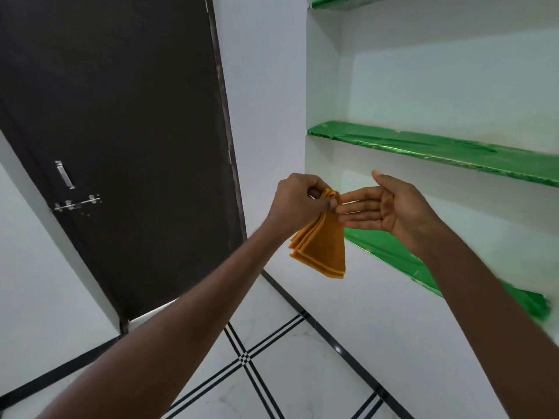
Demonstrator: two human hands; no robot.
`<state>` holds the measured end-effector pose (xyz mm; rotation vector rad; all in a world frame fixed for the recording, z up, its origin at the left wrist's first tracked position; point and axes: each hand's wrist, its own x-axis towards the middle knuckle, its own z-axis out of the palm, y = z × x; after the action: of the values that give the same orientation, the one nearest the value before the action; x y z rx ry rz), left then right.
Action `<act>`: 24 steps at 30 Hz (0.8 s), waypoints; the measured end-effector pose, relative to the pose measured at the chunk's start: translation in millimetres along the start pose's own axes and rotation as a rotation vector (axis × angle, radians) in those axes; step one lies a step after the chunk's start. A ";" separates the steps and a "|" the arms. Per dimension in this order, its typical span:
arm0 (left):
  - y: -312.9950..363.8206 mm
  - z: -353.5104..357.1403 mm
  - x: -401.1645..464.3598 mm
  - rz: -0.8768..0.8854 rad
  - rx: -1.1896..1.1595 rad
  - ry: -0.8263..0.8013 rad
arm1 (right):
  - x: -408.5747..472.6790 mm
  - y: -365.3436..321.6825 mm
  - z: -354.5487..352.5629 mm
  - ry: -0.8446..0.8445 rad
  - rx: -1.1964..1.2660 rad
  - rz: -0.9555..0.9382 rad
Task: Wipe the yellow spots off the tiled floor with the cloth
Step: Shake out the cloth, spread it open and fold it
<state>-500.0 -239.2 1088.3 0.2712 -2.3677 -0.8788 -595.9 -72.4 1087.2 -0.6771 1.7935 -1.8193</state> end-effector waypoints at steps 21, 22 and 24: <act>-78.8 -53.6 -105.4 -0.315 -0.426 -0.462 | -160.4 95.4 113.4 0.316 0.457 0.325; -74.0 -42.2 -115.5 -0.304 -0.441 -0.520 | -181.9 98.2 107.1 0.361 0.451 0.336; -57.3 -13.5 -139.8 -0.269 -0.485 -0.645 | -232.3 106.1 91.9 0.476 0.443 0.353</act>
<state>-380.4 -237.2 994.9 0.1151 -2.5990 -1.8583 -360.0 9.2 980.6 0.2468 1.5527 -2.1264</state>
